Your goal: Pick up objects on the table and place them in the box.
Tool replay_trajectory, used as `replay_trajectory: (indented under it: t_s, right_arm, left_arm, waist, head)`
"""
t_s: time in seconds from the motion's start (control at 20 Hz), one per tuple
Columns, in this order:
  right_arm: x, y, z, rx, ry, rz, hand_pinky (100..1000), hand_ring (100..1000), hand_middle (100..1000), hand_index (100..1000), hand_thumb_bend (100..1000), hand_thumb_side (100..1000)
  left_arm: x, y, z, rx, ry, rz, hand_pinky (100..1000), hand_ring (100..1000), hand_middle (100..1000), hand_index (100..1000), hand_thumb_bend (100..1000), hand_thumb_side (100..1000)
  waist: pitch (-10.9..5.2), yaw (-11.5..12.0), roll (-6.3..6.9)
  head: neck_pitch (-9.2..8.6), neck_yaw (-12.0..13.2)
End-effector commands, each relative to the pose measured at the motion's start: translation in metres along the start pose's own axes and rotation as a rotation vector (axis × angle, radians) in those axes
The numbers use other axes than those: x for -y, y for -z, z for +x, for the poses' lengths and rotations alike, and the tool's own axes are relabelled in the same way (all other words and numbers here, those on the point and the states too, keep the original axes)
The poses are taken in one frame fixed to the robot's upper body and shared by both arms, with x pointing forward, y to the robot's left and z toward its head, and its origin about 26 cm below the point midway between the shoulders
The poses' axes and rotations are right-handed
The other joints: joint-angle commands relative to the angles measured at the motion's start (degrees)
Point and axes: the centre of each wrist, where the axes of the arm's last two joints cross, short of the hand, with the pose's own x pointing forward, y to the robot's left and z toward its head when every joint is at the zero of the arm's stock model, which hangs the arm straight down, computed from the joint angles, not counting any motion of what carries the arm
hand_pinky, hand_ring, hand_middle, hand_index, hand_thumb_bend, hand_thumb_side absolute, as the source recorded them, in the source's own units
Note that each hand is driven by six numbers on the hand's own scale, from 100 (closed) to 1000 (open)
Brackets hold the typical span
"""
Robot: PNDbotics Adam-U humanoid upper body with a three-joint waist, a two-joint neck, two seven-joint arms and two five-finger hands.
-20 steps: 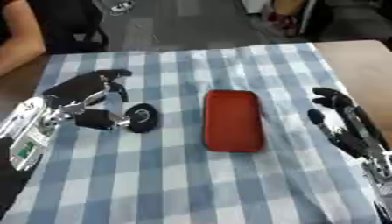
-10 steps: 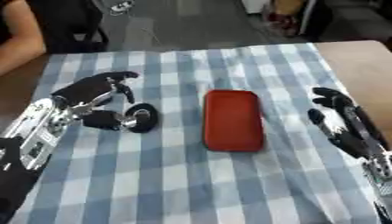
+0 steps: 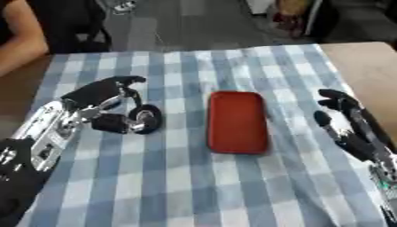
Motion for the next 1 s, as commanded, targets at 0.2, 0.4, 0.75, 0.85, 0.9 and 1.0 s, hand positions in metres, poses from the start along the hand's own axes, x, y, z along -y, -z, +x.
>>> replay_trajectory:
  t_s: [0.2,0.4,0.75,0.85,0.9,1.0]
  right_arm:
    - [0.004,0.001,0.002,0.010,-0.007,0.001,897,834,895,910,500,848]
    - [0.004,0.001,0.002,0.012,-0.006,0.002,897,834,896,911,498,848]
    - [0.004,0.002,0.003,0.015,-0.004,0.004,897,834,896,911,494,849]
    - [0.004,0.002,0.003,0.016,-0.004,0.004,897,834,896,911,493,849]
    - [0.004,0.002,0.003,0.016,-0.004,0.004,897,834,896,911,492,850]
    - [0.004,0.002,0.003,0.016,-0.004,0.005,897,834,896,911,491,851]
  left_arm:
    - [-0.007,0.006,-0.002,0.001,0.025,0.007,990,990,1000,680,1000,935]
    - [-0.002,0.008,-0.004,-0.006,0.024,-0.001,989,989,1000,679,1000,940]
    - [0.008,0.012,-0.008,-0.028,0.021,-0.013,987,986,1000,680,1000,945]
    - [0.011,0.013,-0.010,-0.036,0.021,-0.019,987,986,1000,681,1000,946]
    - [0.013,0.014,-0.011,-0.039,0.020,-0.021,986,985,1000,681,1000,947]
    - [0.015,0.015,-0.012,-0.047,0.019,-0.022,986,985,1000,680,1000,950]
  waist:
    - [-0.62,0.0,-0.13]
    - [-0.59,-0.1,-0.17]
    - [-0.48,-0.2,-0.24]
    - [-0.47,-0.2,-0.27]
    - [-0.46,-0.2,-0.28]
    - [-0.44,-0.2,-0.29]
  head:
    - [0.26,0.5]
    - [0.23,0.5]
    - [0.12,0.6]
    - [0.10,0.6]
    - [0.08,0.6]
    - [0.02,0.6]
